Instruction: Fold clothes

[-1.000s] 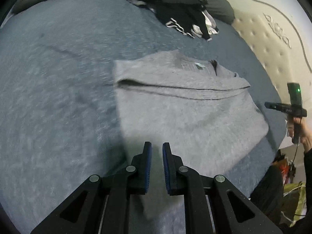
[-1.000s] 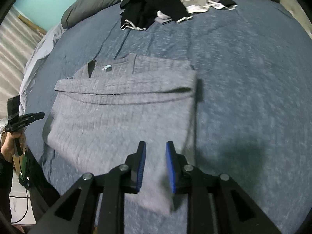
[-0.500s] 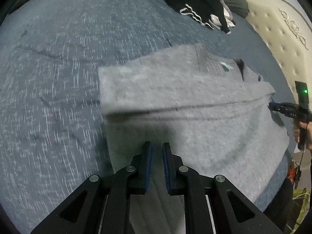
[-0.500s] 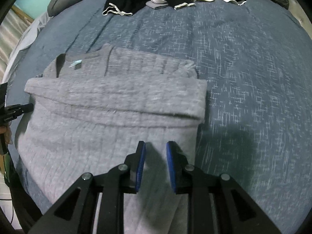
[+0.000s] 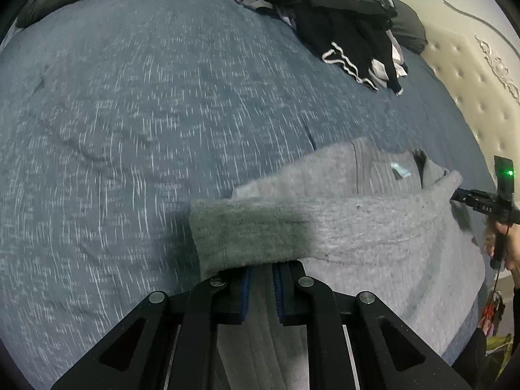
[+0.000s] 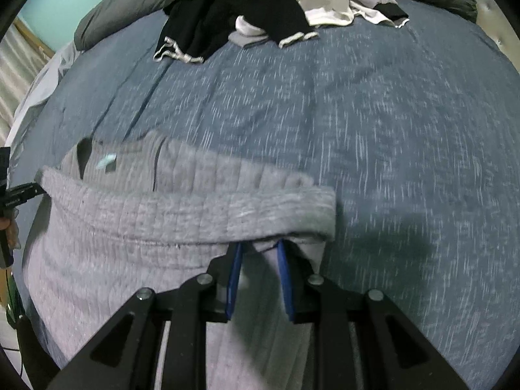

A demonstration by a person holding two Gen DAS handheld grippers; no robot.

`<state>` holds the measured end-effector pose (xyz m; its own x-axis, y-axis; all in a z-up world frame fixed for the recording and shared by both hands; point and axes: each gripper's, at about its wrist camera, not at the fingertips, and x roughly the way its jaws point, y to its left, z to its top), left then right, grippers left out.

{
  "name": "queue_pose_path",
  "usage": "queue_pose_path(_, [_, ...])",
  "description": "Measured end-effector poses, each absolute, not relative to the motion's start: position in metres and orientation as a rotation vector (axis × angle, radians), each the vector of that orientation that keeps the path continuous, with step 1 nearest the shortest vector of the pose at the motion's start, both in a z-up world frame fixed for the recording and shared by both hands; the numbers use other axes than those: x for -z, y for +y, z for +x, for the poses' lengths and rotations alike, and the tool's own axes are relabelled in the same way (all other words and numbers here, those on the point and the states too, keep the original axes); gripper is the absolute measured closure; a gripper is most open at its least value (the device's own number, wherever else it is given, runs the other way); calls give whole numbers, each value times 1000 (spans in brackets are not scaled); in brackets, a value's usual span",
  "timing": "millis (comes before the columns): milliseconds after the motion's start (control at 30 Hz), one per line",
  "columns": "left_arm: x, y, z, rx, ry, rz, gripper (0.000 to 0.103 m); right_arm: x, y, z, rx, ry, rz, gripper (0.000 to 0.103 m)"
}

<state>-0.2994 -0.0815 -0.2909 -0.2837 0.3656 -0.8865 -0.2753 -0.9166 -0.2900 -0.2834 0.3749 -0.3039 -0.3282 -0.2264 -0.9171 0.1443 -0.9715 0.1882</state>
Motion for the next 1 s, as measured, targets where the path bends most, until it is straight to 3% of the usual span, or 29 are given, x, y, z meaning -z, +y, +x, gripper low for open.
queue_pose_path(700, [271,-106,-342,-2374,-195,-1497,90,272,401,-318,2525,-195,1534,81])
queue_pose_path(800, [270,-115,-338,-2368,-204,-1488,89,267,419,-310,2533,-236,1526,77])
queue_pose_path(867, [272,-119,-334,-2351,-208,-1487,83,268,427,-306,2507,-251,1538,70])
queue_pose_path(967, [277,-123,-326,-2319,-201,-1494,67,272,427,-298,2497,-155,1571,68])
queue_pose_path(1000, [281,-121,-327,-2315,-196,-1500,66,275,426,-296,2488,-140,1578,67])
